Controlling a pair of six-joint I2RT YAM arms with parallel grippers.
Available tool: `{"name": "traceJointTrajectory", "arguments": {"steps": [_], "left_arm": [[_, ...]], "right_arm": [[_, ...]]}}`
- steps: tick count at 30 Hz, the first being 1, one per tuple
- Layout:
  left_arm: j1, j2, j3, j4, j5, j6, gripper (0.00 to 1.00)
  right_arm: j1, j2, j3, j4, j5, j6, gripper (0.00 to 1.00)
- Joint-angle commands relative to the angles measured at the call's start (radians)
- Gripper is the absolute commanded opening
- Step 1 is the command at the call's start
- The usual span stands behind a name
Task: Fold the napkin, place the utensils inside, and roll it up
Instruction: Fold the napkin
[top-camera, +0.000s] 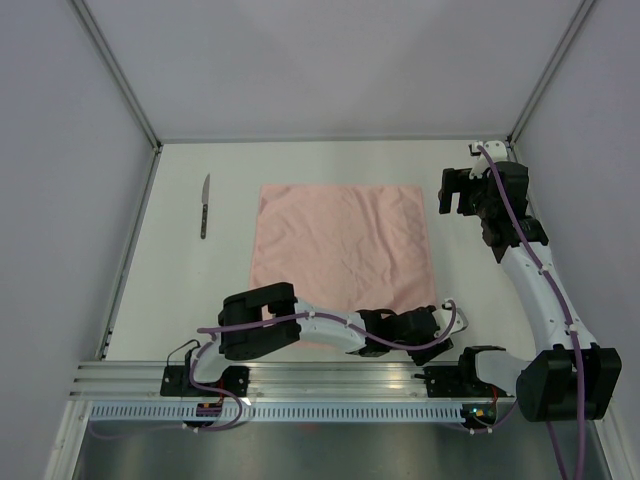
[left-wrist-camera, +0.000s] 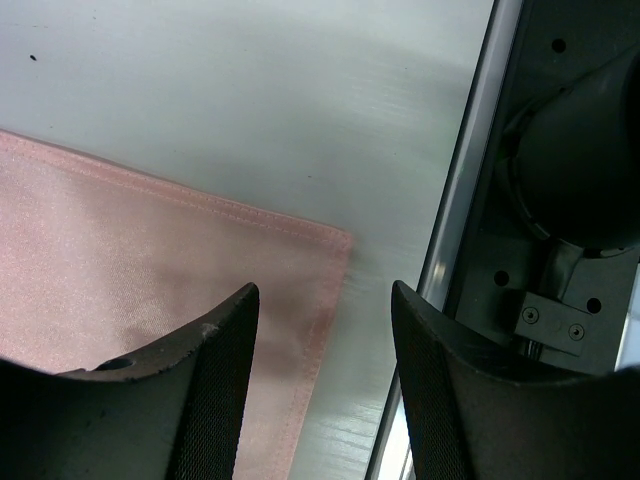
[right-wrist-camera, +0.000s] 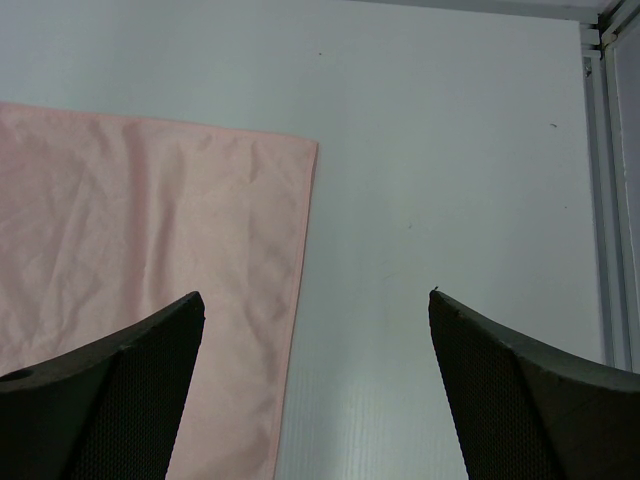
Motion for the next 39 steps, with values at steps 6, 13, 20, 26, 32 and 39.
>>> {"name": "traceJointTrajectory", "arguments": {"steps": [6, 13, 20, 26, 32, 39], "left_arm": [[-0.01, 0.021, 0.011, 0.049, -0.003, 0.036, 0.6], [-0.01, 0.026, 0.013, 0.046, -0.007, 0.036, 0.6], [-0.01, 0.029, 0.013, 0.042, -0.014, 0.036, 0.59], [-0.01, 0.033, 0.016, 0.04, -0.014, 0.036, 0.59], [-0.009, 0.035, 0.017, 0.037, -0.014, 0.036, 0.57], [-0.009, 0.041, 0.02, 0.034, -0.014, 0.035, 0.56]], "right_arm": [[0.002, 0.001, 0.001, 0.02, 0.003, -0.008, 0.98], [0.002, 0.004, 0.001, 0.02, 0.001, -0.009, 0.98], [0.002, 0.004, 0.001, 0.02, 0.0, -0.009, 0.98], [0.002, 0.004, 0.001, 0.02, -0.002, -0.008, 0.98], [0.002, 0.004, 0.001, 0.019, -0.002, -0.008, 0.98], [0.002, 0.004, 0.001, 0.019, -0.002, -0.009, 0.98]]}}
